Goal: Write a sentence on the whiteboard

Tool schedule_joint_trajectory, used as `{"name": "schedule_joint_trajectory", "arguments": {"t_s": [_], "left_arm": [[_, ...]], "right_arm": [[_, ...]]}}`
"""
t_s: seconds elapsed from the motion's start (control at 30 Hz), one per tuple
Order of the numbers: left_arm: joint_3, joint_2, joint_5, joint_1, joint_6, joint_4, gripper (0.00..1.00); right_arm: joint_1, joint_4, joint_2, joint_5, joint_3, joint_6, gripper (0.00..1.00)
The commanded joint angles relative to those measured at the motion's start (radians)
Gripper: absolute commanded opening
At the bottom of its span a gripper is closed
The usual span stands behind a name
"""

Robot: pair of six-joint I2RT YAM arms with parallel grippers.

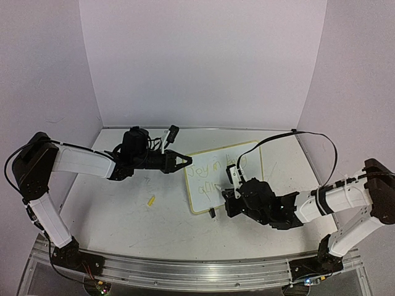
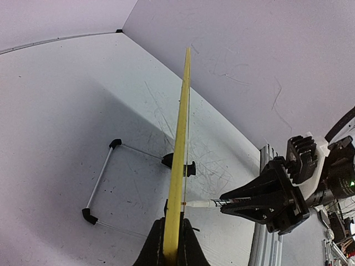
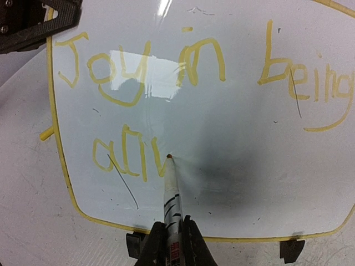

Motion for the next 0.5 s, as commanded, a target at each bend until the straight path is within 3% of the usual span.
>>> {"name": "schedule_joint_trajectory", "arguments": {"t_s": [0.0,0.47], "left_arm": [[-0.001,0.000,-0.132,0.007,0.064,-0.111,0.00],[0.003,0.002,-0.133,0.007,0.065,-0.111,0.00]], "right_arm": [[-0.035,0.011,0.015,0.075,0.044,-0.012,0.00],[-0.037,0.014,-0.040,0.030,0.014,-0.028,0.00]]}}
